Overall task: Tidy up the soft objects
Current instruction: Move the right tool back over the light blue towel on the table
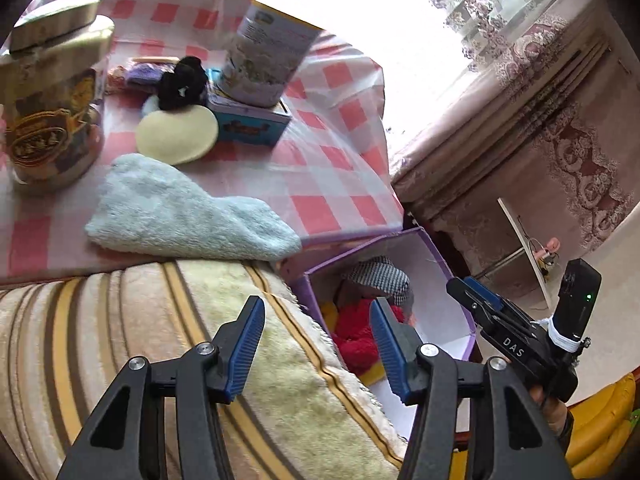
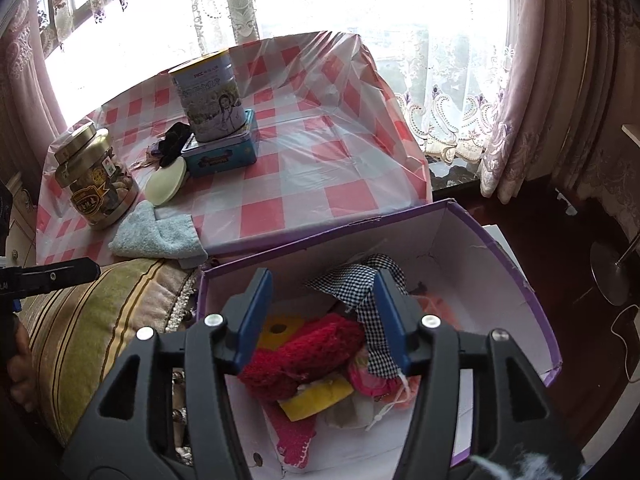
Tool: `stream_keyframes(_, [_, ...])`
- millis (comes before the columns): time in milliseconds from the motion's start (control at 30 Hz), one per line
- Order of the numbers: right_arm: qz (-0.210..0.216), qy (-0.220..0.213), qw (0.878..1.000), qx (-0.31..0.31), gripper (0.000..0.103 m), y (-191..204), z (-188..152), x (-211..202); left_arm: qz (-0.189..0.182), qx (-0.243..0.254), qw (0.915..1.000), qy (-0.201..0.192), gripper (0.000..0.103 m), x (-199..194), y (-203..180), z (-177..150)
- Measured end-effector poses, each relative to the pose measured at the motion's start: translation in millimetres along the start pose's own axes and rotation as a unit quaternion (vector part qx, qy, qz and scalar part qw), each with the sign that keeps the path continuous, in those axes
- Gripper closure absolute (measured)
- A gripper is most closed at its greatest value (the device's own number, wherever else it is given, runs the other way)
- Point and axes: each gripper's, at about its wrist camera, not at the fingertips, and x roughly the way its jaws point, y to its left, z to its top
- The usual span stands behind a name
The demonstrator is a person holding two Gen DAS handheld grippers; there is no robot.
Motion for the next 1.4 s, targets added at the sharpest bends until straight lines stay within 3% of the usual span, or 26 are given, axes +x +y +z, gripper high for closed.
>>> stream_keyframes(167, [0.037, 0.005, 0.999, -0.03, 0.046, 31.4, 1.9, 5.9, 0.031, 0.001, 0.9985, -0.045, 0.046, -25.5, 21.5, -3.2])
stream_keyframes(467, [0.086, 0.027, 0.993, -0.08, 0.032, 88.5, 2.7, 21.9, 0.127, -0.009, 0.9894, -0.07, 0.046, -64.3, 66.6, -11.9])
stream_keyframes(733, [0.111, 0.04, 0.984, -0.133, 0.029, 134.9, 4.0, 35.4, 0.185, -0.013, 0.9792, -0.082, 0.046, -88.8, 96.0, -19.9])
stream_keyframes(1400, [0.12, 0.074, 0.972, -0.187, 0.024, 180.7, 6.1, 76.6, 0.192, -0.049, 0.978, -0.067, 0.046, -92.9, 128.4, -22.7])
